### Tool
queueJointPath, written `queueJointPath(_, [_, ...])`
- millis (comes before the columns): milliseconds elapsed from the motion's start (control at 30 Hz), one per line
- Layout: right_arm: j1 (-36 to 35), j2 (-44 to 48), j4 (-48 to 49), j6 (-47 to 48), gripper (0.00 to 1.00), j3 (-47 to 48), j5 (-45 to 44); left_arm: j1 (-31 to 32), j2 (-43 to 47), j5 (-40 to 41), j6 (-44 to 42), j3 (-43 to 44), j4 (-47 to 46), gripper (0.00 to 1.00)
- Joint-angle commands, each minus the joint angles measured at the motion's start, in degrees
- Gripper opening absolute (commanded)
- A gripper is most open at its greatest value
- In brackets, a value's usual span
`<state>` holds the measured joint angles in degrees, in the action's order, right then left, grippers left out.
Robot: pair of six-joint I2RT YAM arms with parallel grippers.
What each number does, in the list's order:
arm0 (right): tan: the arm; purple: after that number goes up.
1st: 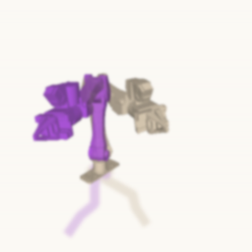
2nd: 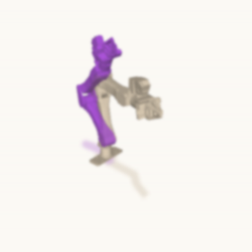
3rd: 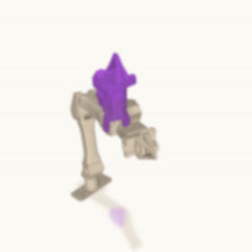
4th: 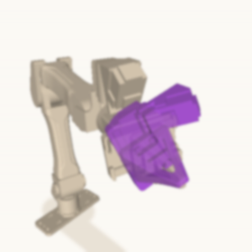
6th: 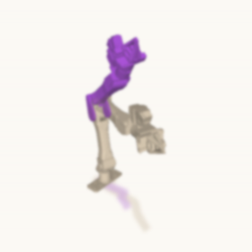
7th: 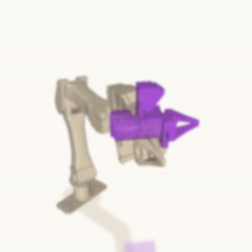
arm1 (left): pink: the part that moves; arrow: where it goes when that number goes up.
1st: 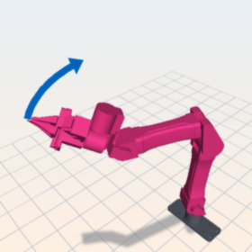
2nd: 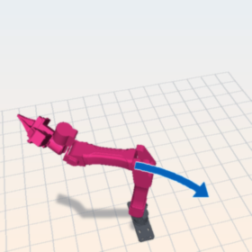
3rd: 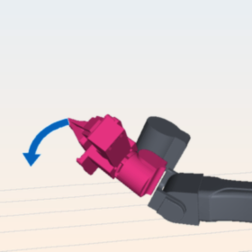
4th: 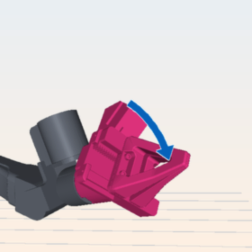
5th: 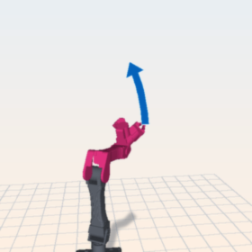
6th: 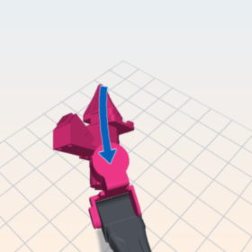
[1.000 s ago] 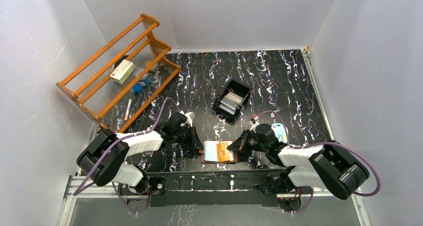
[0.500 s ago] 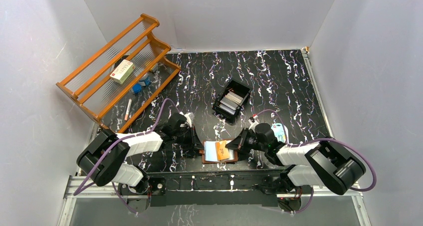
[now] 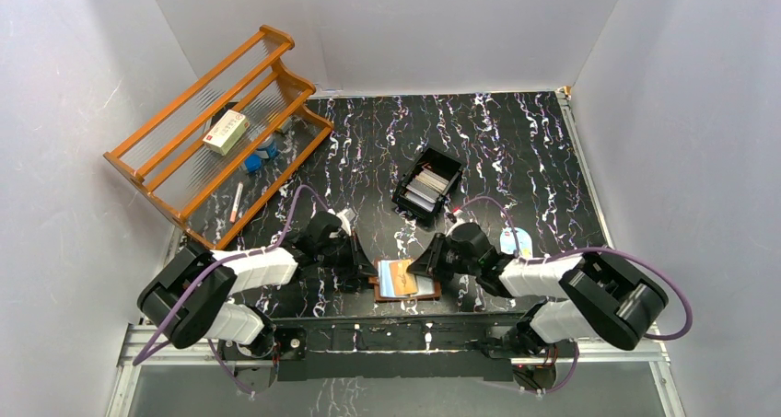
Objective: Put the credit cards into the card holder
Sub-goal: Insert the credit card into the card holder.
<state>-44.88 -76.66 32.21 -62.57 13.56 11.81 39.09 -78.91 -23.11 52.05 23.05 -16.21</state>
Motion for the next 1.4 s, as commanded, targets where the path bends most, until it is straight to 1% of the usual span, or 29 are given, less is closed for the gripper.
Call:
queueJointPath(0, [-0.99, 4.30, -17.86, 2.97, 0.33, 7.53, -7.04, -0.19, 2.58, 1.39, 0.61, -0.07, -0.66, 0.00])
queueJointPath(67, [-1.07, 6.66, -22.54, 3.48, 0.41, 9.48, -7.89, -0.21, 2.49, 1.45, 0.36, 0.18, -0.62, 0.00])
queueJointPath(133, [-1.41, 7.46, -25.15, 3.57, 0.44, 10.68, -8.01, -0.22, 2.24, 1.36, 0.14, 0.26, -0.52, 0.00])
queueJointPath(233, [-3.11, 6.26, -26.81, 3.41, 0.46, 12.41, -8.62, -0.19, 2.01, 0.78, 0.36, -0.26, -1.94, 0.00])
queueJointPath(367, [-5.48, 2.49, -27.37, 2.59, 0.47, 14.47, -9.06, -0.23, 1.77, 0.20, 0.77, -0.68, -3.78, 0.00])
queueJointPath(567, [-7.70, -0.81, -28.08, 1.39, 0.47, 17.86, -9.60, -0.21, 1.53, -1.12, 0.39, -0.01, -4.03, 0.00])
queueJointPath(700, [-8.66, 0.68, -26.27, 0.09, 0.46, 17.56, -10.16, -0.21, 3.40, -0.66, -0.50, 0.13, -2.74, 0.00])
queueJointPath(867, [-8.64, 3.38, -31.34, -0.34, 0.49, 17.90, -13.71, -0.24, 4.28, 0.07, -2.70, 1.00, -0.10, 0.00])
queueJointPath(967, [-8.65, 3.43, -31.85, -0.82, 0.51, 17.73, -14.48, -0.20, 4.25, -0.93, -3.01, 1.06, -0.06, 0.00])
queueJointPath(1067, [-8.73, 2.09, -31.85, -1.19, 0.56, 18.02, -14.65, -0.22, 4.91, -1.51, -2.93, 0.68, -0.77, 0.03])
queueJointPath(1167, [-8.98, -0.23, -31.41, -1.30, 0.56, 18.87, -14.33, -0.22, 5.34, -2.70, -3.17, 0.74, -1.89, 0.06])
queueJointPath(1267, [-9.20, -1.84, -30.17, -1.97, 0.56, 19.22, -13.60, -0.24, 5.35, -4.41, -3.10, 0.89, -3.36, 0.18])
queueJointPath(1367, [-9.51, -1.36, -28.30, -2.69, 0.55, 18.58, -13.68, -0.24, 5.28, -6.14, -2.57, 0.46, -5.84, 0.22])
